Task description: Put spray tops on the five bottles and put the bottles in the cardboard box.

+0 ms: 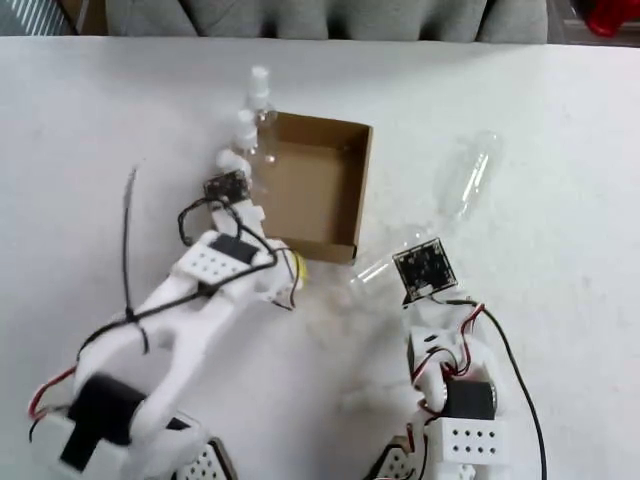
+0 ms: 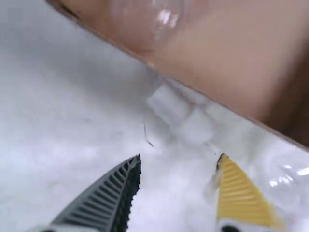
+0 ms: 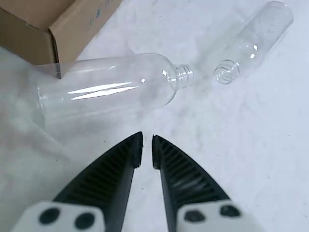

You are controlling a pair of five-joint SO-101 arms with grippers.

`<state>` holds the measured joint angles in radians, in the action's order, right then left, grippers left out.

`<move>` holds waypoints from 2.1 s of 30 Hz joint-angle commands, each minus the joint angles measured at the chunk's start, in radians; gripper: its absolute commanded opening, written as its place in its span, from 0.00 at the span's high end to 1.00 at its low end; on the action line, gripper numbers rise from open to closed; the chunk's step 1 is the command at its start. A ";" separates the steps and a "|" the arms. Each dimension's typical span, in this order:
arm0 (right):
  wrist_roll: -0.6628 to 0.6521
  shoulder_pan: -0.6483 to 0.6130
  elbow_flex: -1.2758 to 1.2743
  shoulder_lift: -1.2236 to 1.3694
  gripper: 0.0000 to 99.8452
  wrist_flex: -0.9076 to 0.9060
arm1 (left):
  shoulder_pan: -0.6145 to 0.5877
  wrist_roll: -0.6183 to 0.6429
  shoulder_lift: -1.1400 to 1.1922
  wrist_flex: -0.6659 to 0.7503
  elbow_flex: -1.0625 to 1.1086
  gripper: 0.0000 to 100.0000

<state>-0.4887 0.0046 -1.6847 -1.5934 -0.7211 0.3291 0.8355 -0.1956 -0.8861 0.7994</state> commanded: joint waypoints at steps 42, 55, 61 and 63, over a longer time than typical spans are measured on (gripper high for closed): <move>-0.009 -0.008 -0.011 -0.007 0.98 0.012 | 0.042 0.046 0.102 0.117 -0.009 0.76; -0.009 -0.028 -0.011 -0.004 0.98 0.012 | 0.048 -0.143 0.094 -0.100 -0.018 0.76; -0.009 -0.028 -0.011 -0.002 0.98 0.012 | 0.054 -0.180 0.090 -0.186 -0.087 0.76; -0.009 -0.028 -0.011 -0.002 0.98 0.012 | 0.073 -0.103 0.091 -0.172 -0.110 0.76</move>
<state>-0.4902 -0.0153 -1.6847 -1.5934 -0.7211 0.3613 0.6498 -0.0974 -1.0487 0.7626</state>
